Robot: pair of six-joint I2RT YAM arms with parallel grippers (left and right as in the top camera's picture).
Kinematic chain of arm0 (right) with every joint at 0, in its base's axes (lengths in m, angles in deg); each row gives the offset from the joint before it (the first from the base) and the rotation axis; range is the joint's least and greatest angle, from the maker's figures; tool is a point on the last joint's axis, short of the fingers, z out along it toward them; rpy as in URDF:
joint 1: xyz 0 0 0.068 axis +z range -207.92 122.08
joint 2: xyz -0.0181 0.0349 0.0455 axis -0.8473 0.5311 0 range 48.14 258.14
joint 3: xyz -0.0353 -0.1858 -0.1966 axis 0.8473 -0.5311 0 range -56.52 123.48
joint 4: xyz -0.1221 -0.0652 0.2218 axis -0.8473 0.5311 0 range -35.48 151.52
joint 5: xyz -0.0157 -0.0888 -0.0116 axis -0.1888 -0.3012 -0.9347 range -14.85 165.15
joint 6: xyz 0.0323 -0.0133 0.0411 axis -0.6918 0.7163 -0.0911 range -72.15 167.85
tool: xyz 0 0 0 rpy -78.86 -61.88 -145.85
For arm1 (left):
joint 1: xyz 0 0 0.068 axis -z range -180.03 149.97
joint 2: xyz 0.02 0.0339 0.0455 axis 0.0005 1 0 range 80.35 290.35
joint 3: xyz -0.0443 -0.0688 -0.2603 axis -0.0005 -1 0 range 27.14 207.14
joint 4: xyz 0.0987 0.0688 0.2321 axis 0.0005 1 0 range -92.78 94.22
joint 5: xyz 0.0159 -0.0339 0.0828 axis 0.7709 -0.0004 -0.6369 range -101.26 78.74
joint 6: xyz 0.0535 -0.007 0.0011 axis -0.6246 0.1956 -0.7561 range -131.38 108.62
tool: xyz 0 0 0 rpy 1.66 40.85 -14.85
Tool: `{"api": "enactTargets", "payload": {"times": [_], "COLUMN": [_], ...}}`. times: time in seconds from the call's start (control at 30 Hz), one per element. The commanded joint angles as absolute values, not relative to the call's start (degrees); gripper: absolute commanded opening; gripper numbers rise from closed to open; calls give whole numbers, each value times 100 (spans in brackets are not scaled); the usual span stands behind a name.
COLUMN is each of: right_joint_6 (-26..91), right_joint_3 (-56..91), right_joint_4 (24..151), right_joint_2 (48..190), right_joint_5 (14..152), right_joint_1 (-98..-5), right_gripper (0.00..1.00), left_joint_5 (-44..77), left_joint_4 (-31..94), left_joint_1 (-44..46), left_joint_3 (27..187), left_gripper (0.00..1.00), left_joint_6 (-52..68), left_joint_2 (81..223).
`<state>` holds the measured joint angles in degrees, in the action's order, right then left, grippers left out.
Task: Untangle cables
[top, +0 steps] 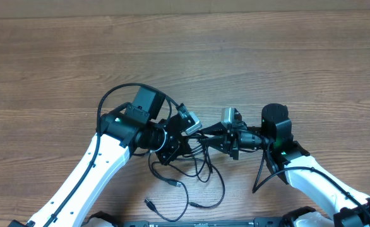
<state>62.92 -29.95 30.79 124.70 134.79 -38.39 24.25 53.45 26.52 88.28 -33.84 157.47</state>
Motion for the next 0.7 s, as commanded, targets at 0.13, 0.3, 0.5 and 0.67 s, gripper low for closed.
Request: {"api": "enactTargets", "payload": {"times": [0.13, 0.3, 0.5, 0.67], "right_joint_6": [6290, 6290, 6288, 6288], "right_joint_3": [-2993, -2993, -2993, -2993], "right_joint_4": [3114, 3173, 3173, 3169], "right_joint_2": [12457, 12457, 12457, 12457], "right_joint_5": [13118, 13000, 12959, 12963], "right_joint_1": [-3842, -3844, -3842, -3842], "right_gripper": [27, 27, 18, 18], "left_joint_5": [2267, 2267, 2370, 2462], "left_joint_4": [5481, 5640, 5629, 5507], "left_joint_1": [2621, 2466, 2398, 2398], "left_joint_3": [8920, 8920, 8920, 8920], "left_gripper": [4, 4, 4, 4], "left_joint_6": [-3299, -3292, -3257, -3260], "left_joint_2": [15787, 15787, 15787, 15787]}}
